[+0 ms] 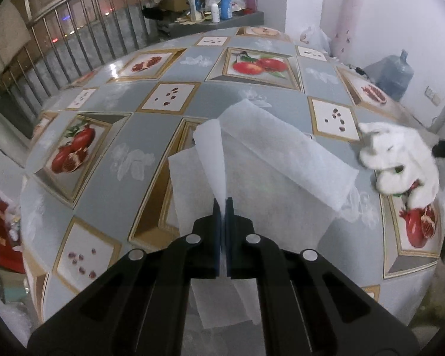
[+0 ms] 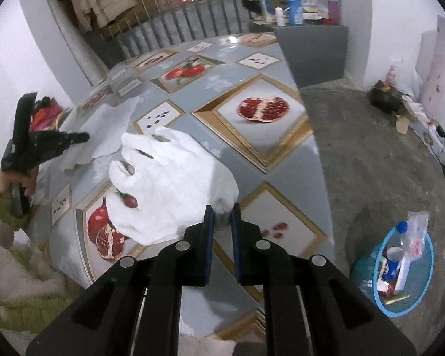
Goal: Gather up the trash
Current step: 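Close the left gripper on the white tissue while the right grips the white glove, then lift and carry the tissue with the left gripper while the right carries the glove to the wastebasket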
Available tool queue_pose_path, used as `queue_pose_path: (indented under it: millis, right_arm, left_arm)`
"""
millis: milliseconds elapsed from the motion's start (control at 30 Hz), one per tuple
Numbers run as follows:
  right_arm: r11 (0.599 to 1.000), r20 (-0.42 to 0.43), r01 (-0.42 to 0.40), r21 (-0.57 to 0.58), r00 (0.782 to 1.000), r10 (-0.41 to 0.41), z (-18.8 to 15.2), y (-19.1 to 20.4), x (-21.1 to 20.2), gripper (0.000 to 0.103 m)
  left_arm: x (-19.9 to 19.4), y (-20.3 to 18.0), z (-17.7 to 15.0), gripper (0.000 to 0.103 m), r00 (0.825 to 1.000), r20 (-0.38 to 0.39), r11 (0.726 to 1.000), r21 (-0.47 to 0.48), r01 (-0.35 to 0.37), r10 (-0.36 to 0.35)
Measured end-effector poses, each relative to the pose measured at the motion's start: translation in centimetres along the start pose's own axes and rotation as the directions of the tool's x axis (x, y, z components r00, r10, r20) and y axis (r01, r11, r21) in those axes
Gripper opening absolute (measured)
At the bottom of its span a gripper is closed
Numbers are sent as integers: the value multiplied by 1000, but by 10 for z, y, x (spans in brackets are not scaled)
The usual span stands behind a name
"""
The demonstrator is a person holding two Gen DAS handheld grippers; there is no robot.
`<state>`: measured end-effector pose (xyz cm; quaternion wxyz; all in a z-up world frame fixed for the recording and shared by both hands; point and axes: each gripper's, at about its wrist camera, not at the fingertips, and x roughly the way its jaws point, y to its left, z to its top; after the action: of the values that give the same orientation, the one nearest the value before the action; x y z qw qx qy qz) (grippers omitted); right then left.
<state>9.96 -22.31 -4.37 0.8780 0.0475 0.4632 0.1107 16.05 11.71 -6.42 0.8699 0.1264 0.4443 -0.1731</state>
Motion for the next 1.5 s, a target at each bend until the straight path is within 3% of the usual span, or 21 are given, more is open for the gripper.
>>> queue_pose_path:
  millis: [67, 133, 267, 433, 667, 833, 1033, 1500]
  right_arm:
    - [1000, 11, -5, -7, 1000, 5, 2, -1, -4, 22]
    - [1000, 33, -2, -20, 999, 2, 7, 2, -5, 44]
    - [998, 27, 15, -67, 1000, -13, 13, 14, 4, 54]
    - [991, -21, 47, -126, 999, -50, 11, 26, 26, 55]
    - [988, -22, 74, -138, 997, -77, 8, 30, 29, 54]
    - [985, -35, 55, -161, 998, -61, 6, 38, 28, 34]
    - [991, -34, 41, -131, 998, -46, 5, 40, 26, 18]
    - [997, 49, 74, -17, 996, -73, 5, 37, -1, 14]
  left_arm:
    - [-1, 2, -1, 1, 1000, -2, 1000, -20, -8, 8]
    - [-2, 3, -1, 1, 1000, -5, 999, -37, -14, 13]
    - [-1, 1, -1, 1, 999, -3, 999, -37, -37, 37]
    - [1, -8, 1, 1, 996, 3, 996, 5, -94, 94]
    - [2, -12, 1, 1, 992, 7, 991, 34, -127, 127]
    - [1, -13, 0, 1, 991, 11, 990, 36, -133, 133]
    - [0, -13, -1, 1, 990, 17, 990, 43, -137, 137]
    - [-2, -14, -2, 1, 992, 21, 992, 31, -125, 124]
